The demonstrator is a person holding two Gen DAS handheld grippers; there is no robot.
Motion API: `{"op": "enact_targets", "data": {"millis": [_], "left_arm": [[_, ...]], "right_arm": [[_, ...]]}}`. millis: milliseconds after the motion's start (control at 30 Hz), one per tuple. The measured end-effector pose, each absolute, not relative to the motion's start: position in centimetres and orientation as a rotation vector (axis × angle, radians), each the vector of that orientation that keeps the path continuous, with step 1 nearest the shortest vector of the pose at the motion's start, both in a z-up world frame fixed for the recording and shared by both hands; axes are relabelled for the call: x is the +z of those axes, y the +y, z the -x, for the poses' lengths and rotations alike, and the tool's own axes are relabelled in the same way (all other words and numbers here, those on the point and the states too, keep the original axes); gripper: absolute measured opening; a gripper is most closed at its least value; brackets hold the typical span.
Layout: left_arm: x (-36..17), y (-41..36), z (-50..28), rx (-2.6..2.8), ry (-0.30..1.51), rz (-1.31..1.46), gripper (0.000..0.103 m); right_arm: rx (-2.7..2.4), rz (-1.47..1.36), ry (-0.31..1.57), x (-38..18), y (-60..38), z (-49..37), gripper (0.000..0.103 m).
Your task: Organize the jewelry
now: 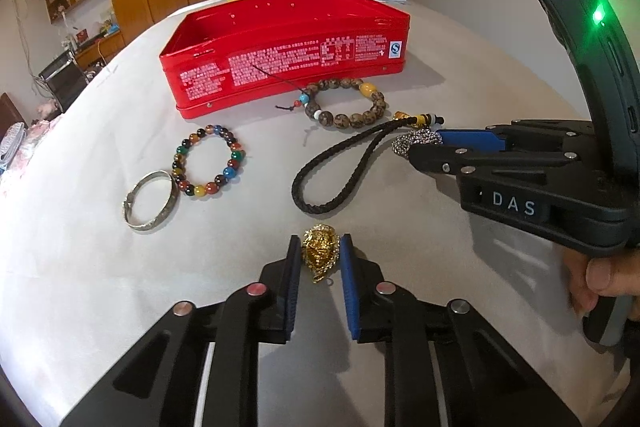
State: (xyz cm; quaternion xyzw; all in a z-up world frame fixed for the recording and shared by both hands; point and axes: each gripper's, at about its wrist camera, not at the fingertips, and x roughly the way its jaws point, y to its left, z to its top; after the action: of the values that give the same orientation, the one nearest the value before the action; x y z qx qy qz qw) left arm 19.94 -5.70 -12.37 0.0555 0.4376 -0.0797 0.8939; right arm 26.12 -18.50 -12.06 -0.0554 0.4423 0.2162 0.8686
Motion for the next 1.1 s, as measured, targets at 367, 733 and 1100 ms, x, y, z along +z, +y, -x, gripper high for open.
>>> {"op": "enact_targets", "data": {"millis": [367,733,1100], "left_arm": [[-12.2,-5.2,-19.8,-0.175,0.912,-0.103,0.019],[-11.7,-4.1,-19.5,-0.17,0.917,-0.071,0.019],[-10.4,-2.6,-18.8,-0.146,0.896,-0.041,0.019]], "right_arm": [[0.466,0.104,0.921,-11.9,-18.7,-25.6,0.013],[0.473,0.093,0.922,-11.5,-19.1,-24.4,0.012],[0.485,0.06,0.903,-10.2,-19.7,-22.8,0.012]]}}
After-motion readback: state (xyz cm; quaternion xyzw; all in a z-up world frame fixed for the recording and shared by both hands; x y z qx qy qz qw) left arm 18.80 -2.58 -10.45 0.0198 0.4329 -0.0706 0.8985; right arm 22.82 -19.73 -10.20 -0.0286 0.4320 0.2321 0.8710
